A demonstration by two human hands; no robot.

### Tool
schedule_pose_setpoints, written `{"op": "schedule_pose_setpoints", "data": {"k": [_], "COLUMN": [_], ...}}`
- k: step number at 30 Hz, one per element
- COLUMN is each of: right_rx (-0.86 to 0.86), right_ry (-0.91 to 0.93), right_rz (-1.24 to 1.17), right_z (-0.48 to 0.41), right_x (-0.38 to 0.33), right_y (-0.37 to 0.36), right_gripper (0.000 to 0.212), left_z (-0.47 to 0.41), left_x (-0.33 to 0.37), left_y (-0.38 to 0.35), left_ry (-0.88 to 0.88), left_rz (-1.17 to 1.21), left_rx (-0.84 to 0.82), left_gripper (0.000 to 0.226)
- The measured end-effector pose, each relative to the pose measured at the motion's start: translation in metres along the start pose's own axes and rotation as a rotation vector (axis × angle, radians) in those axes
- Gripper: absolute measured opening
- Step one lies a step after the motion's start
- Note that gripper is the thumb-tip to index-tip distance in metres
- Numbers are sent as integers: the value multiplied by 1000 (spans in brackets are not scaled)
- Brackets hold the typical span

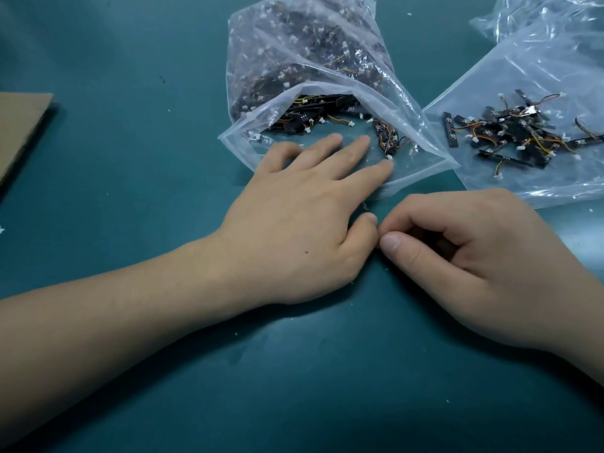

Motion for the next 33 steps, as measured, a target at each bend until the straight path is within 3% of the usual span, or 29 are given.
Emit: {"op": "schedule_pose_setpoints", "data": {"k": [4, 9, 18, 22, 28, 33], "right_rx": [0, -7, -12, -2, 35, 38], "right_ry": [-1, 8, -4, 2, -26, -53], "right_rz": [6, 19, 16, 14, -22, -38], "right_z": [0, 0, -1, -1, -2, -1], "right_x": [0, -1, -2, -1, 2, 3], "right_y": [0, 1, 1, 0, 0, 0], "right_gripper": [15, 17, 14, 13, 16, 10], "left_z": [2, -1, 2, 1, -27, -29], "left_x": [0, 0, 2, 2, 5, 3], "left_y": [-1, 0, 6, 7, 14, 5], "left_ry": [31, -133, -49, -81, -139, -141], "left_rz": [-15, -15, -165, -141, -25, -1], "left_rx": [55, 11, 45, 42, 10, -26], "left_gripper": [70, 66, 60, 58, 87, 75]}}
Point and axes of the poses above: each hand's wrist, its own z-axis away from the middle knuckle, its own y-axis out of the back of the hand, x = y × z, the point moved 1 cm from there along -z, towards the middle knuckle, and after that the axes turned 1 degree about x, right-handed, at the moved point
